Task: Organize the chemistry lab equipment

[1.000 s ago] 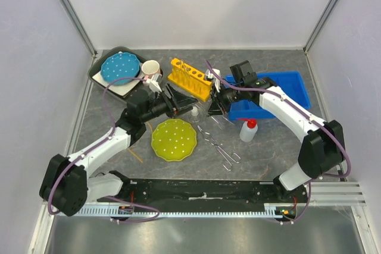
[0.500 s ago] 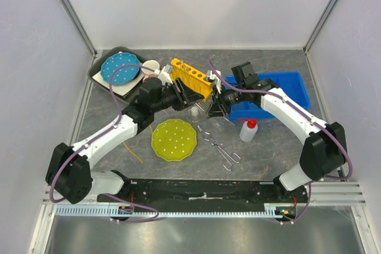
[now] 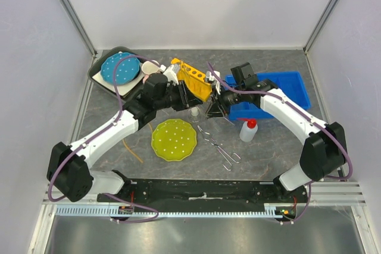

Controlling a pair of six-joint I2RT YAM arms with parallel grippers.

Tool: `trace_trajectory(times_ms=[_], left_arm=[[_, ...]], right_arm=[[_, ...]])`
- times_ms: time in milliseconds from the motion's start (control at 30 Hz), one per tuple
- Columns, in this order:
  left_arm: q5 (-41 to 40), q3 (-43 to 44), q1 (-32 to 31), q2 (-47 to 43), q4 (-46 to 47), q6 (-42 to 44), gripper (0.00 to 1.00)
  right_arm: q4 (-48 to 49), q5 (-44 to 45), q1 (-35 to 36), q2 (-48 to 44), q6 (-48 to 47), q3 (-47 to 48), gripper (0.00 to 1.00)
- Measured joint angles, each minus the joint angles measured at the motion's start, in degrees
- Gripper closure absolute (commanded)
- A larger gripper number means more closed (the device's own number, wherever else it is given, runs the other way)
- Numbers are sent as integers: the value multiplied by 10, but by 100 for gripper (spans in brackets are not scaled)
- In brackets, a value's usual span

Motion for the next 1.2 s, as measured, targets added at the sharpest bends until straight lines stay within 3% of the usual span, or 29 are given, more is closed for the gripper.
trace_trajectory(times_ms=[167, 267, 300, 367, 400, 433, 800, 1200], left_arm=[[2, 15, -2, 2, -15, 26, 96], [0, 20, -3, 2, -18, 38, 97], [-3, 23, -3, 2, -21, 46, 98], [-12, 35, -3, 3, -34, 63, 98], [-19, 41, -2, 3, -40, 70, 98], [-27, 54, -2, 5, -51, 83, 98], [-144, 214, 13, 87, -74, 233, 98], [-245, 323, 13, 221, -66, 359, 98]], right_arm=[[5, 0, 2, -4, -4, -3, 67], [3, 5, 2, -8, -7, -3, 49], [2, 10, 2, -11, -9, -4, 36], [-2, 17, 0, -16, -12, -4, 28], [-4, 21, -3, -21, -14, -4, 19], [-6, 25, -8, -26, -18, -4, 2], [14, 43, -111, -107, -16, -27, 2], [76, 41, -143, -156, 28, -95, 2]])
